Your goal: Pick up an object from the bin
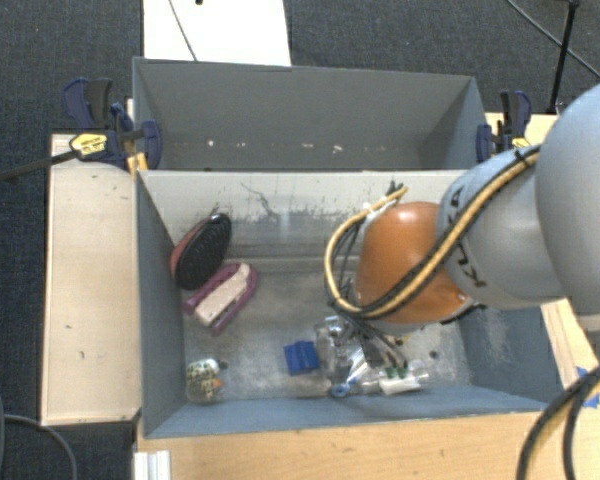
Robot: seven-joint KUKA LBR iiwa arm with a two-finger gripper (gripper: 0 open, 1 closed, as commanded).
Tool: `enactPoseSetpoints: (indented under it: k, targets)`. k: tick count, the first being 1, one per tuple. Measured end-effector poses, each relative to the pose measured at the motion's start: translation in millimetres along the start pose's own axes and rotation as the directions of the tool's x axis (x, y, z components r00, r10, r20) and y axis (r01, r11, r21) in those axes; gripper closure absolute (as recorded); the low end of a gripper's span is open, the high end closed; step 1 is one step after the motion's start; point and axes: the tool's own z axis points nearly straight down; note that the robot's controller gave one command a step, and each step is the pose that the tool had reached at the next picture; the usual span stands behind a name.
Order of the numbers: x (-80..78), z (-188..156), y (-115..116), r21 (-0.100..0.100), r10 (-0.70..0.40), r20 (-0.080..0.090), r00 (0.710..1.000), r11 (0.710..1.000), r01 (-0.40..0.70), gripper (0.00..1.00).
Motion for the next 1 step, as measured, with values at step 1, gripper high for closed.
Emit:
enactPoseSetpoints:
  k: [1]
  targets:
    - [5.2, -3.4, 10.5, 0.000, -0.159, -0.003, 0.987, 0.987, 0.159, 1.00]
